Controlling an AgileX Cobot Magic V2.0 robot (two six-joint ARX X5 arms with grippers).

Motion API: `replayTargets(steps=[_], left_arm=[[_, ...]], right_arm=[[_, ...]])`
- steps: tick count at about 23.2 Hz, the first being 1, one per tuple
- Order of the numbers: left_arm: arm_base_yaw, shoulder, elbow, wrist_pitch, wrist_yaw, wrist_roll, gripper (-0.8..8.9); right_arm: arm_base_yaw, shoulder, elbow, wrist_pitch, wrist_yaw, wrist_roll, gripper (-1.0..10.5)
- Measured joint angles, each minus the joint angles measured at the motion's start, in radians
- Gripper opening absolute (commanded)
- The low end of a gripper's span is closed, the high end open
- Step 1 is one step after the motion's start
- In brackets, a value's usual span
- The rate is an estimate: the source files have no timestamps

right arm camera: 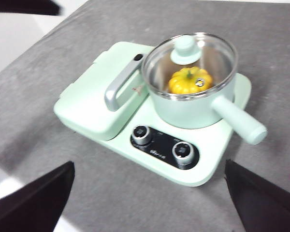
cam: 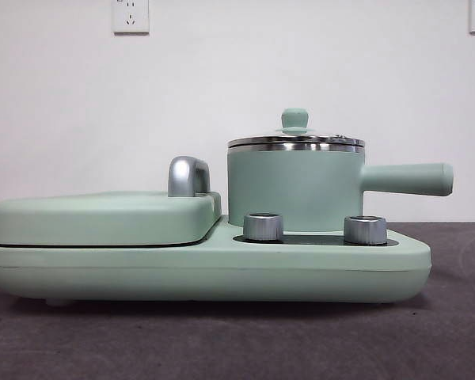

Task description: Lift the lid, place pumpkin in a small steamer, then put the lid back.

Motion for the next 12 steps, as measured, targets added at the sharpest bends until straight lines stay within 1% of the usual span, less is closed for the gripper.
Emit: replayTargets(steps=[2, 4, 9, 12], left_arm=[[0.000, -0.078, 0.000, -0.133, 0.000, -0.008, 4.10], [0.000, -0.164, -0.036, -0.196, 0.000, -0.030, 4.09], [0.000, -0.346, -0.199, -0.188, 0.000, -0.074, 4.06], [0.000, -0.478, -0.325, -0.151, 0.000, -0.103, 4.05]], right_arm=[[0.000, 0.000, 0.000, 0.000, -0.035, 0.000, 4.8], [0.000, 0.000, 0.000, 0.000, -0.066, 0.000, 4.8], [0.000, 0.000, 0.000, 0.000, -0.102, -0.012, 4.8], [0.000, 0.000, 0.000, 0.000, -0.109, -0.026, 4.8]])
